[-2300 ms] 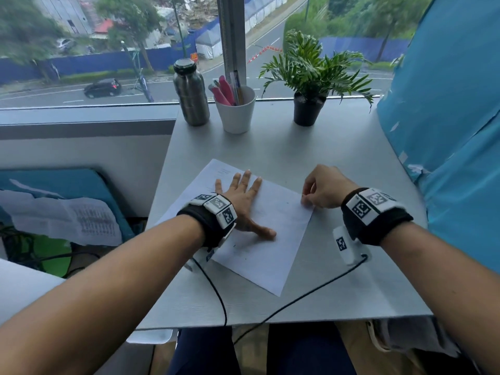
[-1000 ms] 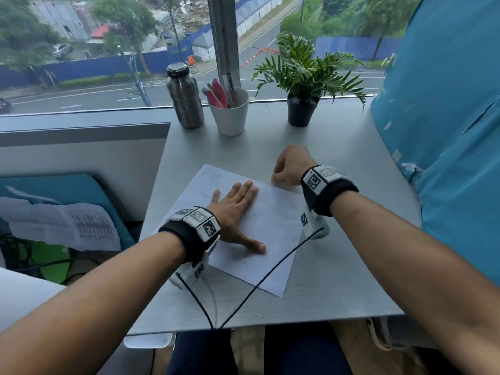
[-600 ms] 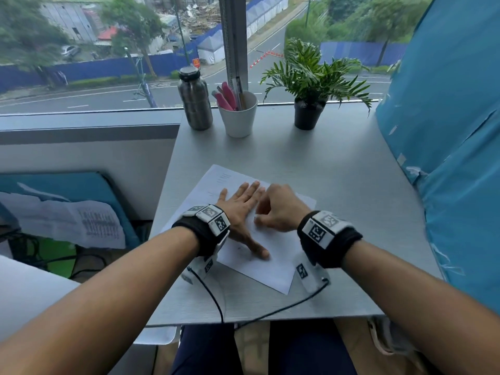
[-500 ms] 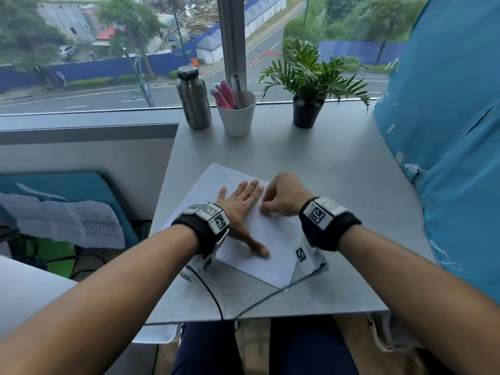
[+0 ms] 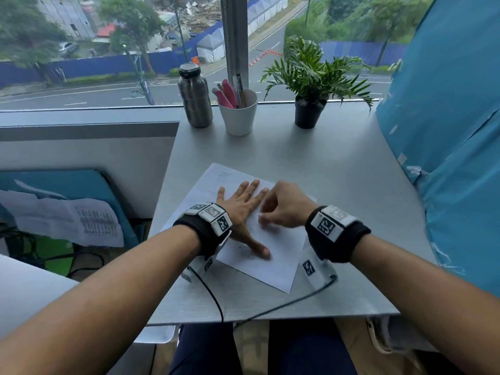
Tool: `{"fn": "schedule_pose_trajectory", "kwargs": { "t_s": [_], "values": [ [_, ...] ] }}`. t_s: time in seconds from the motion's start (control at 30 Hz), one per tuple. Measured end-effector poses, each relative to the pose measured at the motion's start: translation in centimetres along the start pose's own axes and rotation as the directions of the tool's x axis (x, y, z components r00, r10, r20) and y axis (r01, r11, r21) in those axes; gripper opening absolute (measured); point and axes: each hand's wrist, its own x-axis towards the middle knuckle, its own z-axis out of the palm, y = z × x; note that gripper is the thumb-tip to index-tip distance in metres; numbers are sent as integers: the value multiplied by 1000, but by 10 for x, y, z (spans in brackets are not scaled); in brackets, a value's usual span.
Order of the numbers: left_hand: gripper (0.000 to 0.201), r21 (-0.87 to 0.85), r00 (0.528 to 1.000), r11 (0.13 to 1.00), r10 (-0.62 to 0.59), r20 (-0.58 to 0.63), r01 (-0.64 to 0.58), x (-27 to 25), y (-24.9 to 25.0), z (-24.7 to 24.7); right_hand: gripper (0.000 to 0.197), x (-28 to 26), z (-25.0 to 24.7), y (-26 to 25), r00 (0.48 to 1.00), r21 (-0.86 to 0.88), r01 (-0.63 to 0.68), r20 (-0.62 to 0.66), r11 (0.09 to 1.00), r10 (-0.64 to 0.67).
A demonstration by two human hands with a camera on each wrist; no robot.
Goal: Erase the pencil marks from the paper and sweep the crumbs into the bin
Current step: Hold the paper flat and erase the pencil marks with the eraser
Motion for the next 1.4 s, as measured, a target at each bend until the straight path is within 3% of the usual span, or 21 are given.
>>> {"fn": "schedule_pose_trajectory", "kwargs": {
  "t_s": [0.07,0.13,0.27,0.4,0.5,0.57,0.67,0.8,0.93,1.07,1.2,1.3,1.4],
  "values": [
    [153,-5,1000,1000,-4,10,4,-1,2,-1,11,3,-6,8,998,30,-57,-20,998,57],
    [153,-5,1000,1000,-15,8,15,-1,4,-2,14,8,-15,16,982,92,-132,-126,987,143],
    [154,-2,999,999,-33,18,33,-1,4,-3,11,1,0,7,999,16,-7,-34,1000,7],
    [154,-6,999,999,-38,17,38,-1,6,-2,12,5,-12,19,980,90,-113,-153,989,126],
    [154,-1,999,999,-41,28,41,-2,5,-2,8,-3,0,8,999,48,-10,-52,999,12],
    [154,5,999,999,-42,17,42,-1,5,-1,10,-3,-3,9,999,48,-20,-33,999,21],
    [153,-3,998,998,-70,2,70,0,7,0,14,4,-11,16,982,94,-96,-155,991,110],
    [153,-20,995,995,-96,-6,96,0,8,1,10,-7,3,0,1000,57,24,-22,998,-23],
    [153,-28,995,994,-103,2,103,-2,9,0,13,6,-12,9,980,108,-95,-164,990,112],
    [157,-25,995,994,-102,1,102,-3,9,-1,8,-6,5,-10,998,39,63,-2,997,-63],
    [161,-39,994,994,-103,-22,102,-5,9,1,10,12,-10,3,986,48,-62,-150,997,68],
    [162,-42,995,994,-100,-23,98,-6,9,0,9,-1,6,-13,996,14,83,-33,996,-82],
    [163,-43,995,994,-101,-22,100,-5,10,0,10,10,-7,-2,995,36,-31,-90,999,35]
  ]
}}
